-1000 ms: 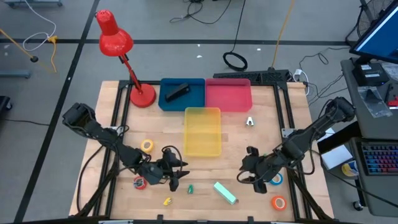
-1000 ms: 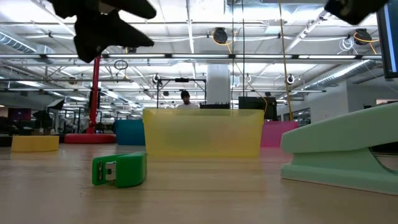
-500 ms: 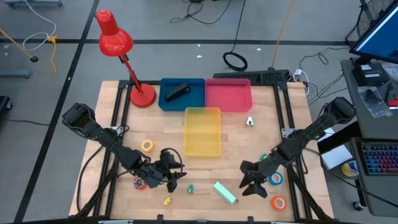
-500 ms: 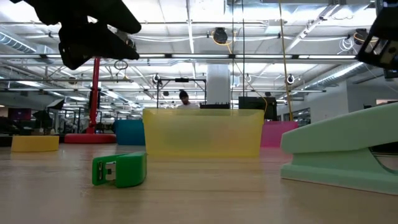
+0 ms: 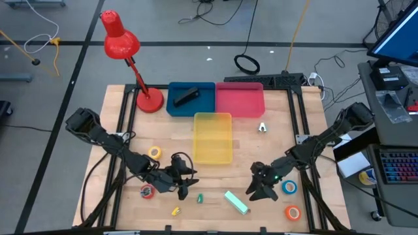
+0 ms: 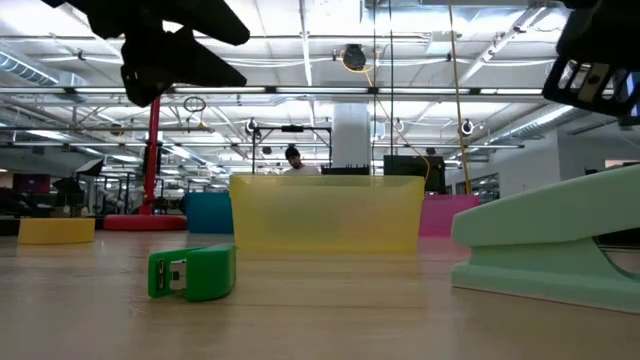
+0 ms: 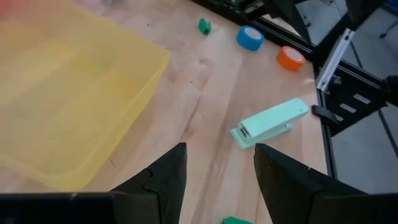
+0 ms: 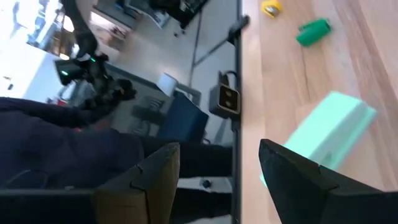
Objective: Pick and place Stapler, Stapler remover, tape
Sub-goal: Put the light blue stapler into the blue bin
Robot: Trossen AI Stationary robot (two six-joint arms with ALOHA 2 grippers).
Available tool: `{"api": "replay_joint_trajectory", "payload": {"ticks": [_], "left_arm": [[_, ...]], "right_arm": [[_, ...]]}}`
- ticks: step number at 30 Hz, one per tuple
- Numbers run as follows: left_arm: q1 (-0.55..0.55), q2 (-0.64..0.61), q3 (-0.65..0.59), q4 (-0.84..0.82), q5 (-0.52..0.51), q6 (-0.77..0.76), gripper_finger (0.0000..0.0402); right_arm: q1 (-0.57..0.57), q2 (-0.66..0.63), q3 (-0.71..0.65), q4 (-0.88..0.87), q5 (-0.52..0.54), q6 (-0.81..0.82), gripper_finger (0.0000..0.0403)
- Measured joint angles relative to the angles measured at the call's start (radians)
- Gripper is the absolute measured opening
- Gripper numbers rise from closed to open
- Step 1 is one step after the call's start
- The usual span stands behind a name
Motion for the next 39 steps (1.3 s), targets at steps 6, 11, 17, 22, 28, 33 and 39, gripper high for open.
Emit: {"api": "replay_joint_trajectory", "payload": {"ticks": [6,11,17,22,28,33,39], "left_arm": [[0.001,0.0,-0.018,0.137,0.066,0.099,0.0186],[-0.001,0.0,-0.117,0.37,0.141,0.155,0.0186],[-0.02,0.0,-0.221,0.586,0.162,0.159,0.0186],[-0.035,0.0,-0.232,0.594,0.167,0.161,0.0186],[-0.018,-0.016,-0.233,0.57,0.252,0.207,0.0186],[0.025,-0.072,-0.233,0.476,0.297,0.246,0.0186],[0.061,-0.178,-0.238,0.376,0.313,0.359,0.0186]], "right_arm": [[-0.013,0.0,-0.001,0.064,0.002,-0.021,0.0212],[-0.012,0.0,-0.001,0.101,0.055,-0.1,0.0212],[0.019,0.0,0.025,0.116,0.158,-0.209,0.0212],[0.037,0.0,0.104,0.016,0.198,-0.344,0.0212],[0.037,0.002,0.269,-0.386,0.25,-0.414,0.0212],[0.037,0.037,0.384,-0.623,0.265,-0.404,0.0212],[0.057,0.123,0.464,-0.726,0.261,-0.364,0.0212]]}}
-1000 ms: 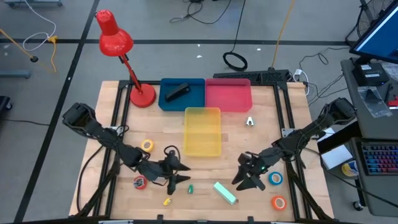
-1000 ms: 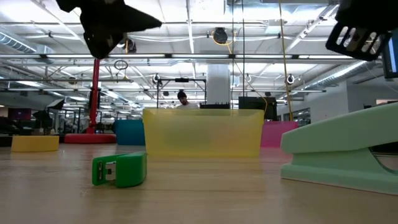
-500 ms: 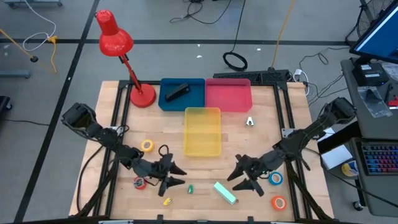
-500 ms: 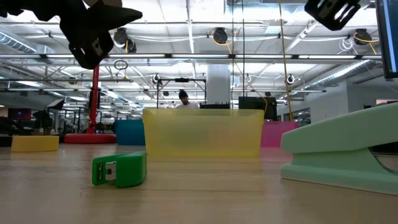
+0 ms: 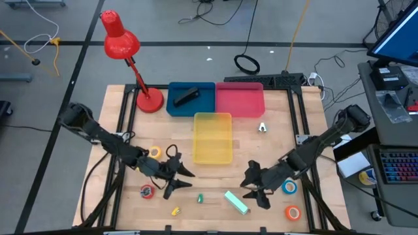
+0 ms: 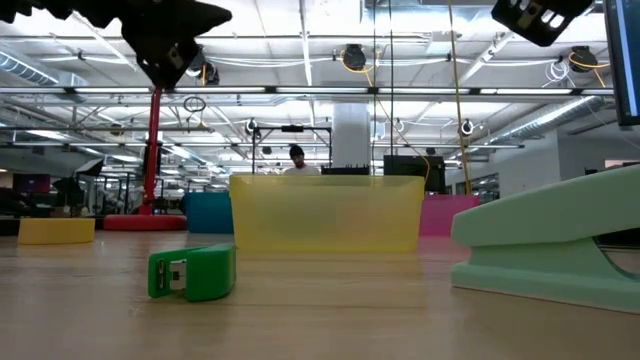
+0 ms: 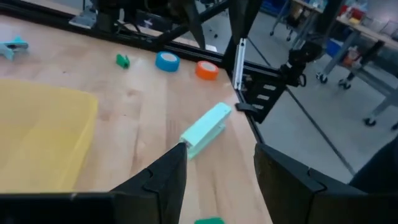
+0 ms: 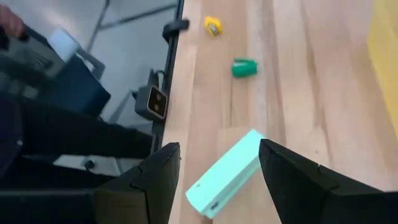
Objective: Pick and place Stapler, Stapler remover, tape
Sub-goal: Put the light blue stapler into the blue bin
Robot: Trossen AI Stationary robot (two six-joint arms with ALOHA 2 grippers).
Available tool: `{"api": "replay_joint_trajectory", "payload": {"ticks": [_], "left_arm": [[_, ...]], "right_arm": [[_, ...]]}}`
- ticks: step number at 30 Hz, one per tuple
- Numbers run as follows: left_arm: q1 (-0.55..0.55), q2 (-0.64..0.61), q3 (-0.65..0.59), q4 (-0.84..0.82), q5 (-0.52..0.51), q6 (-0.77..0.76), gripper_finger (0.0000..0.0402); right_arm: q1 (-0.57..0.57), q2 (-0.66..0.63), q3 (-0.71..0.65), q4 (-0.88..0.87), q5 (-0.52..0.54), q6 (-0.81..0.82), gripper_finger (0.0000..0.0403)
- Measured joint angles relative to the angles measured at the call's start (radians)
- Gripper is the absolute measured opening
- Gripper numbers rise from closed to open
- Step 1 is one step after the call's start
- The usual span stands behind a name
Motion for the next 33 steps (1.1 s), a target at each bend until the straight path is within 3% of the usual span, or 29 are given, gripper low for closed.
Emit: {"api": "replay_joint_trajectory", "payload": {"ticks": [11,14,24,33], "left_arm": [[0.044,-0.333,-0.236,-0.032,0.065,0.031,0.0186],[0.052,-0.449,-0.282,-0.117,0.072,0.032,0.0186],[0.098,-0.753,-0.302,-0.497,0.154,0.037,0.0186],[0.124,-0.851,-0.302,-0.615,0.164,0.05,0.0186]], "right_arm": [[0.02,0.129,0.132,-0.099,-0.004,0.067,0.0212],[0.011,0.155,0.151,-0.119,-0.006,0.115,0.0212],[-0.028,0.158,0.153,-0.134,-0.056,0.334,0.0212],[-0.029,0.157,0.151,-0.128,-0.055,0.461,0.0212]]}}
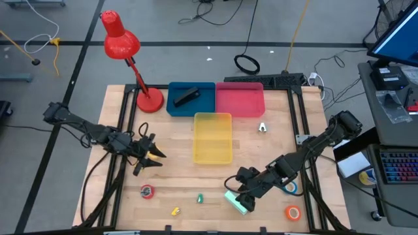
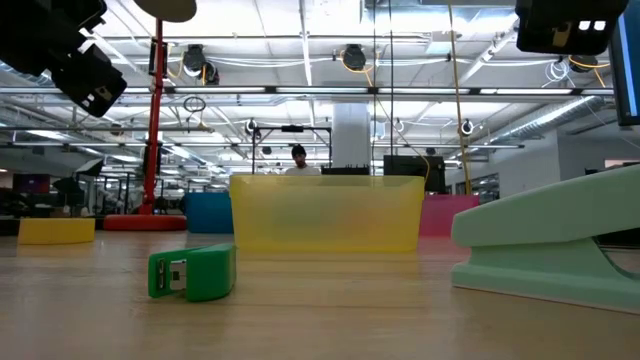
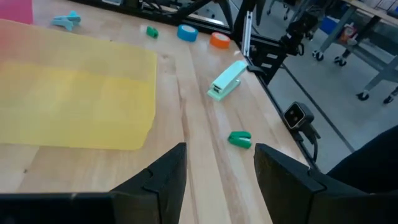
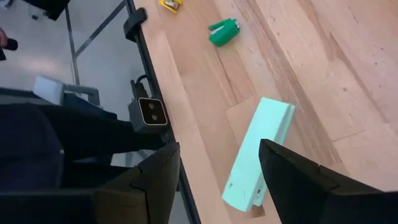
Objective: Pick and place Stapler, Stapler remover, tape
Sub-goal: Put the light blue stapler into the blue bin
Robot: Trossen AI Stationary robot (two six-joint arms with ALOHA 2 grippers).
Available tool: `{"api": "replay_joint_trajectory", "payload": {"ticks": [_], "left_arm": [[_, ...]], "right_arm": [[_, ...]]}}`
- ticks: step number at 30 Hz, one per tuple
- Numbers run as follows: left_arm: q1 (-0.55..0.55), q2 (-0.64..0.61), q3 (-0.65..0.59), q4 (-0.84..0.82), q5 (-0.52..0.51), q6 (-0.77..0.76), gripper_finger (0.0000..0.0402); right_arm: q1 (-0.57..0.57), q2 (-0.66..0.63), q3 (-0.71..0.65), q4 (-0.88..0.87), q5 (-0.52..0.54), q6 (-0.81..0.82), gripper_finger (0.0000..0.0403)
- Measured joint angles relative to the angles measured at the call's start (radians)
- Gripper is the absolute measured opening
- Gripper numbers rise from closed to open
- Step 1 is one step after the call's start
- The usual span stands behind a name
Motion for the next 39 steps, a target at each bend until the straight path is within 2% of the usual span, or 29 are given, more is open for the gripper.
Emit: {"api": "replay_joint_trajectory", "payload": {"ticks": [7,17,22,26,28,30,34,36,39], "left_arm": [[0.0,-0.003,0.0,-0.006,0.02,0.012,0.0186],[0.0,-0.003,0.0,-0.012,0.026,0.009,0.0186],[0.0,-0.003,0.0,-0.011,0.049,0.007,0.0186],[0.0,-0.003,0.0,-0.012,0.051,0.003,0.0186],[0.0,-0.002,0.0,-0.011,0.051,0.002,0.0186],[0.0,-0.003,0.0,-0.011,0.051,0.002,0.0186],[0.0,-0.002,0.0,-0.013,0.051,0.001,0.0186],[0.0,-0.002,0.0,-0.02,0.051,0.001,0.0186],[0.0,-0.003,0.0,-0.024,0.051,-0.006,0.0186]], "right_arm": [[-0.014,0.0,0.0,0.053,0.007,0.091,0.0212],[-0.026,0.0,0.0,0.149,0.002,0.073,0.0212],[-0.006,0.019,0.0,0.159,-0.004,0.147,0.0212],[0.011,0.078,0.01,0.214,-0.069,0.214,0.0212],[0.02,0.119,0.042,0.172,-0.126,0.25,0.0212],[0.031,0.147,0.08,0.055,-0.146,0.281,0.0212],[0.038,0.165,0.147,-0.087,-0.099,0.318,0.0212],[0.037,0.166,0.155,-0.09,-0.072,0.334,0.0212],[0.031,0.166,0.155,-0.124,-0.091,0.398,0.0212]]}}
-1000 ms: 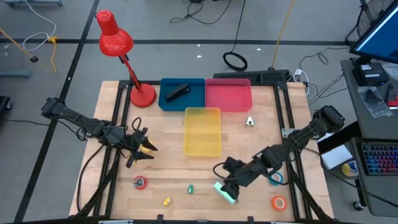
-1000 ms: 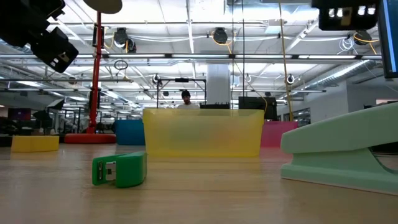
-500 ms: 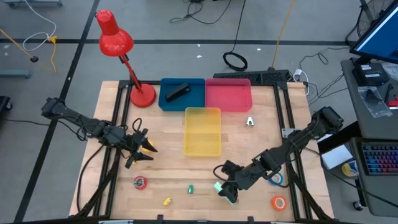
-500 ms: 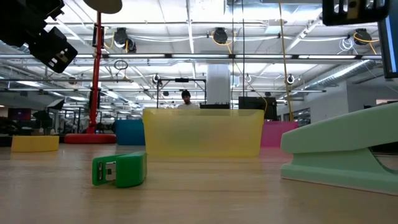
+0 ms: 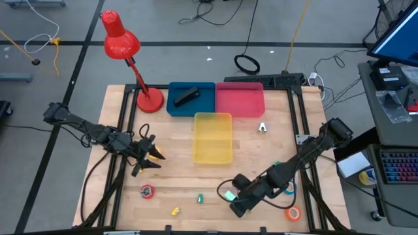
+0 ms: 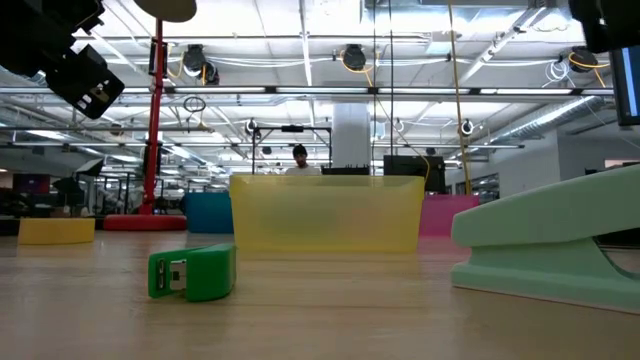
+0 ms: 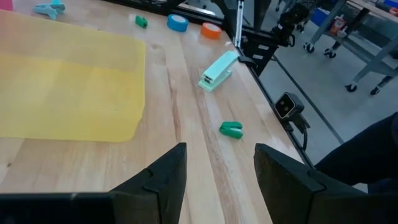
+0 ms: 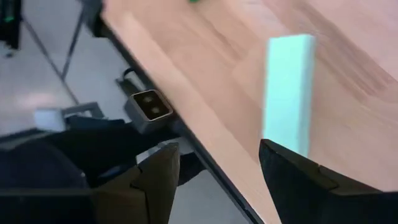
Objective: Pick and place Stapler, Stapler remover, tape
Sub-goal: Put the light blue stapler into the blue bin
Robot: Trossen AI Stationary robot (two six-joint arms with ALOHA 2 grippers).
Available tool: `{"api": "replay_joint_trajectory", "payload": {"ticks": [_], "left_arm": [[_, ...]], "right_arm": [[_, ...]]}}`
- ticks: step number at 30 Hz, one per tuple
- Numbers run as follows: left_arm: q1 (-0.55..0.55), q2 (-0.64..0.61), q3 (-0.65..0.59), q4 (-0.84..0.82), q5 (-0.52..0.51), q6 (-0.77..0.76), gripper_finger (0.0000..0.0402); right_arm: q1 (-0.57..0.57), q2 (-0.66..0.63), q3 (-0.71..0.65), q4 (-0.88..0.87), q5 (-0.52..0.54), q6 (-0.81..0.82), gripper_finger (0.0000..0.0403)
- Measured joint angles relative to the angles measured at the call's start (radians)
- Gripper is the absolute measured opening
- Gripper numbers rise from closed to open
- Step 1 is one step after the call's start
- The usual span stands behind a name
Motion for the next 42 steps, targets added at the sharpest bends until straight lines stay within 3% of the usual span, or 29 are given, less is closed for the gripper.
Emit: {"api": "replay_joint_trajectory", "payload": {"ticks": [14,29,42], "left_arm": [[0.0,0.0,0.0,-0.017,0.0,-0.011,0.0186],[0.0,0.0,0.0,-0.016,-0.003,-0.008,0.0186],[0.0,0.0,0.0,-0.016,-0.003,-0.002,0.0186]], "right_arm": [[-0.013,0.001,-0.119,0.207,-0.198,0.013,0.0212],[-0.018,0.001,-0.131,0.204,-0.332,0.026,0.0212],[-0.059,0.001,-0.131,0.158,-0.289,0.081,0.0212]]}}
